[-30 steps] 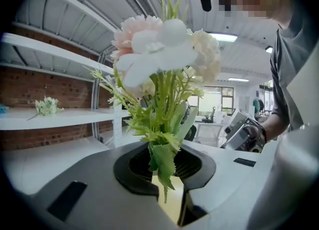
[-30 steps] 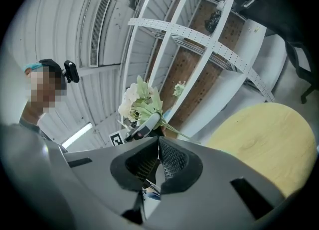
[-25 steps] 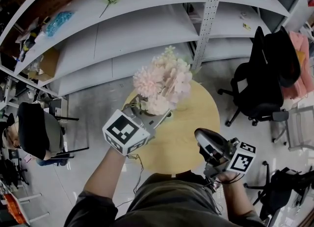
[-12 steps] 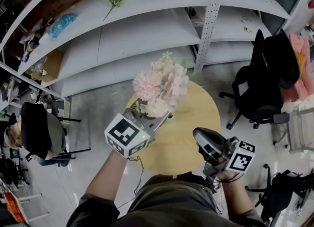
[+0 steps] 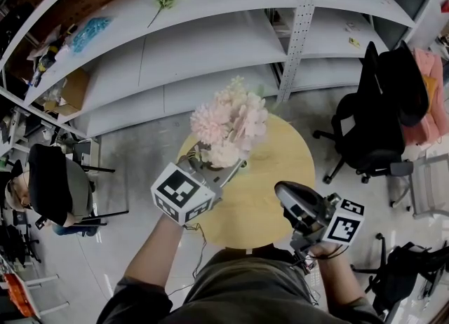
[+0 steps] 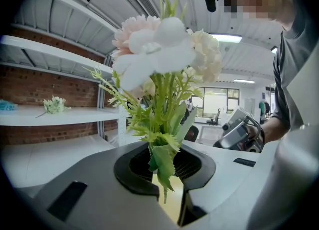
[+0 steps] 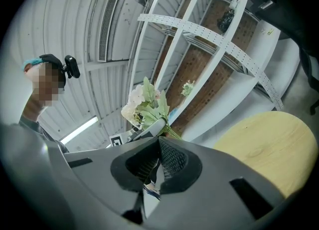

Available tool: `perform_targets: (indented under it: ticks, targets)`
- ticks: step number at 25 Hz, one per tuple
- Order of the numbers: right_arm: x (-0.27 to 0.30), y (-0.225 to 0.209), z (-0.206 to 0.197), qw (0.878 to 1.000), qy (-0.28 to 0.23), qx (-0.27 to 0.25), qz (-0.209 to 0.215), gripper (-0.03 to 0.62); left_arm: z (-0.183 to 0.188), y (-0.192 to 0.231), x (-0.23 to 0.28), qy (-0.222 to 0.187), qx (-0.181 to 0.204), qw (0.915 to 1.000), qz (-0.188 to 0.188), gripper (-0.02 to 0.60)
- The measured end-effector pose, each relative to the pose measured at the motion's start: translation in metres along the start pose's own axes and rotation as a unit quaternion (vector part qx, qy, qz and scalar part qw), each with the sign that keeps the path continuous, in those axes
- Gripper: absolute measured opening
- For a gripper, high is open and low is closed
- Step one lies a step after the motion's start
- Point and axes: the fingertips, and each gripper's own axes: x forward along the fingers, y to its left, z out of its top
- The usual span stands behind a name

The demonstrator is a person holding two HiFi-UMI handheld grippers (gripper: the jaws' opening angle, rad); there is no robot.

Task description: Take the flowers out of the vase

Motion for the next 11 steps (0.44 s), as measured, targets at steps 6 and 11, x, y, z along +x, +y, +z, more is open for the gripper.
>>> perform_targets:
  ticks: [6, 11]
  targets:
    - [-0.001, -0.004, 0.001, 1.000, 0.005, 0.000, 0.001, 0.015, -0.001, 0.001, 0.003, -0.002, -0.002, 1.0000, 0.005, 0.074]
    - [-0.002, -0.012, 0.012, 1.000, 0.008, 0.003, 0.003, 0.015, 0.003, 0.006, 0.017, -0.001, -0.002, 1.0000, 0.007, 0.074]
